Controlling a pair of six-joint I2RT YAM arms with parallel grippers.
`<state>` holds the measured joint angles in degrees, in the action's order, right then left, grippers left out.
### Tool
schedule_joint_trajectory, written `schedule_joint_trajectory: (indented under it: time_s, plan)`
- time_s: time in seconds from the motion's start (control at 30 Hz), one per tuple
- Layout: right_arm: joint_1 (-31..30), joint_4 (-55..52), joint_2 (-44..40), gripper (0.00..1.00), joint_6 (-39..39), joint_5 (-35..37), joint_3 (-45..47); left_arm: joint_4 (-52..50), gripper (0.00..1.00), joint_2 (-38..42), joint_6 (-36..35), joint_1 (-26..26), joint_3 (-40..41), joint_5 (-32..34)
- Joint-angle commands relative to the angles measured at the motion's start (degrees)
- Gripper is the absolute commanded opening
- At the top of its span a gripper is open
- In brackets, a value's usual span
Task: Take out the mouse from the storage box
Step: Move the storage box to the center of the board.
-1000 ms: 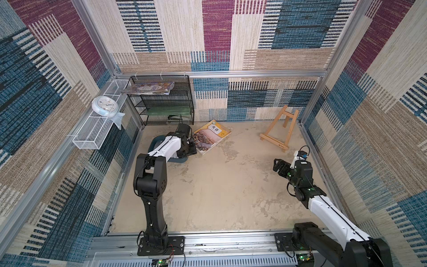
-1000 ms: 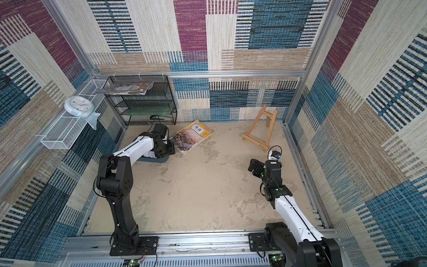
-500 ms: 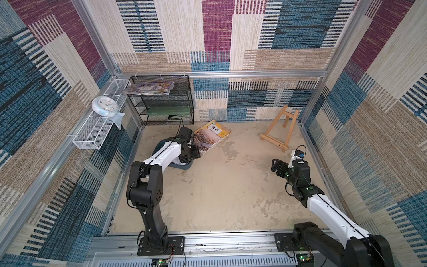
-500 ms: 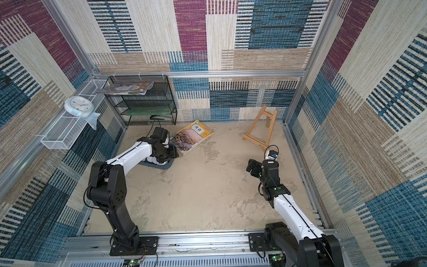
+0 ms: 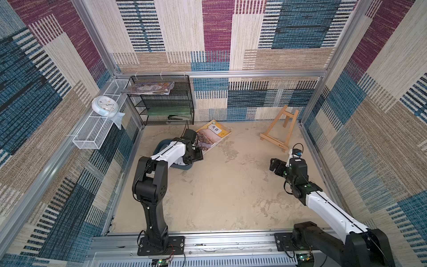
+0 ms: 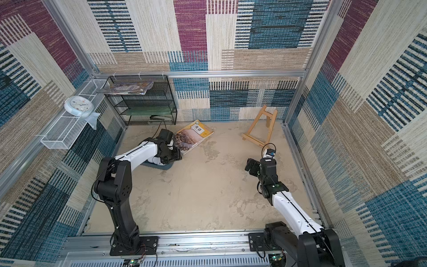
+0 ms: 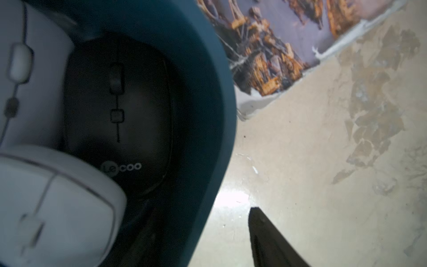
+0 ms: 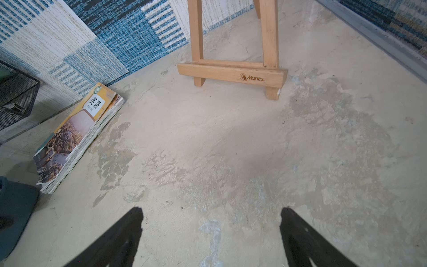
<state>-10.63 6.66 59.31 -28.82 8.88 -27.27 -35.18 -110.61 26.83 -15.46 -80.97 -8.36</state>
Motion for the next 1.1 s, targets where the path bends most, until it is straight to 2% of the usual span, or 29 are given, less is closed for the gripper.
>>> schedule_joint_trajectory:
  time_s: [0.0, 0.2, 0.33, 0.63, 0.83, 1.0, 1.07]
  plan:
    - [-0.4, 0.6, 0.3, 0.96, 0.9, 0.1, -0.3, -1.7, 0.65, 1.9, -0.7, -2.6, 1.5, 0.8]
    - [-2.3, 1.4, 0.4, 0.96, 2.0, 0.1, -0.5, -0.2, 0.63, 7.0, 1.8, -5.5, 9.4, 2.4]
    - [-3.6, -0.3, 1.6, 0.96, 2.4, 0.5, -2.1, 2.3, 0.62, 10.6, 4.6, -10.1, 13.7, 2.1]
    - [-4.9, -3.5, 1.2, 0.96, 1.8, 1.9, -3.6, 6.0, 0.62, 10.2, 12.1, -24.0, 14.9, 3.4]
    - [-5.1, -4.2, -0.3, 0.96, 1.7, 1.7, -3.2, 6.3, 0.67, 7.2, 15.1, -31.9, 11.3, 2.4]
    - [-5.4, -5.7, -1.2, 0.96, 1.9, 1.7, -3.6, 5.9, 0.71, 10.1, 14.3, -33.2, 10.7, 1.0]
    - [-5.6, -5.9, -1.3, 0.96, 1.5, 1.4, -3.6, 3.6, 0.8, 13.3, 12.7, -33.2, 10.2, 3.1]
